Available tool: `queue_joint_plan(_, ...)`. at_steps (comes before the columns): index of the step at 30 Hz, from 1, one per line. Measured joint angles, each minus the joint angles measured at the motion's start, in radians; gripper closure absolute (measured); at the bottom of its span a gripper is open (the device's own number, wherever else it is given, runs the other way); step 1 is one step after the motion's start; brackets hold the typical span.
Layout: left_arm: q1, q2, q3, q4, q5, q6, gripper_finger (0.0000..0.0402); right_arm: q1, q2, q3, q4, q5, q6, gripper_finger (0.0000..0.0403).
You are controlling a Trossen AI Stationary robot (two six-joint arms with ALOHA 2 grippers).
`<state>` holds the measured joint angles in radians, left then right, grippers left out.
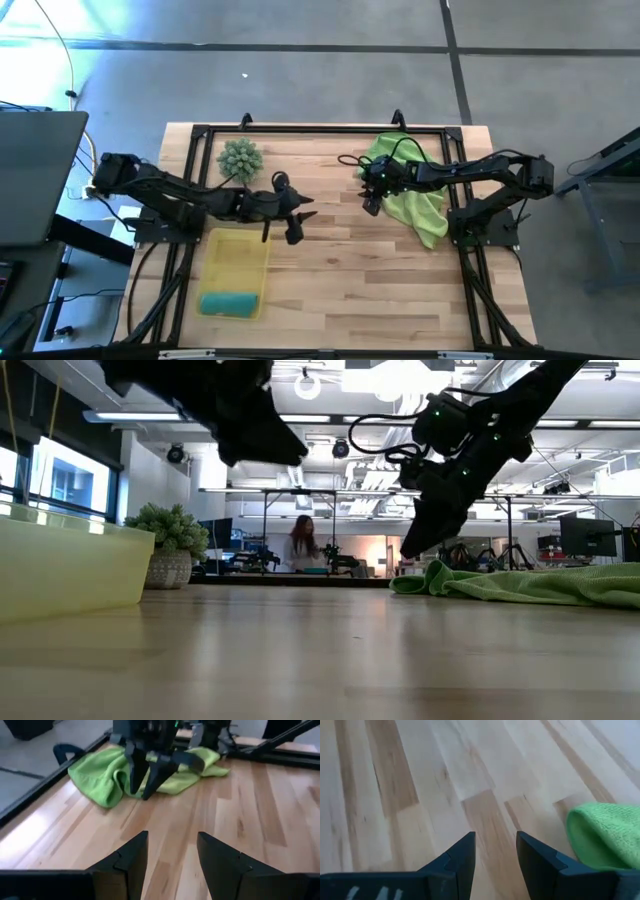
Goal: Roll microfiber towels into tight, uniform cylinder then place into a basket
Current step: Fold the light green towel
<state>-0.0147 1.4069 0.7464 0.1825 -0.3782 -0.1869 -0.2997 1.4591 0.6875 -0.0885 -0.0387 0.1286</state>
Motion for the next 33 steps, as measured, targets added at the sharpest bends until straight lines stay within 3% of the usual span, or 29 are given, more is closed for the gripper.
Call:
queue_joint_plan(7, 0.022, 0.081, -0.001, 0.076, 0.0, -0.045, 0.0243, 0.006, 0.0, 0.0, -0.01, -0.051, 0.076, 0.0269)
queue_joint_plan(10, 0.027, 0.092, -0.001, 0.077, 0.001, -0.045, 0.0243, -0.004, 0.0, 0.0, -0.09, -0.056, 0.134, 0.0269)
queue_joint_plan(14, 0.029, 0.095, 0.0, 0.08, 0.011, -0.045, 0.0243, -0.029, 0.0, 0.0, -0.274, -0.005, 0.297, 0.0269)
queue_joint_plan(18, 0.029, 0.095, -0.001, 0.106, 0.01, -0.024, 0.0243, -0.021, 0.0, 0.0, -0.404, 0.1, 0.349, 0.0269)
queue_joint_plan(22, 0.029, 0.095, 0.0, 0.119, 0.01, -0.019, 0.0243, -0.002, 0.0, 0.0, -0.441, 0.169, 0.369, 0.0269)
queue_joint_plan(33, 0.029, 0.095, 0.0, 0.119, 0.01, -0.02, 0.0243, 0.015, 0.0, 0.0, -0.506, 0.184, 0.369, 0.0275)
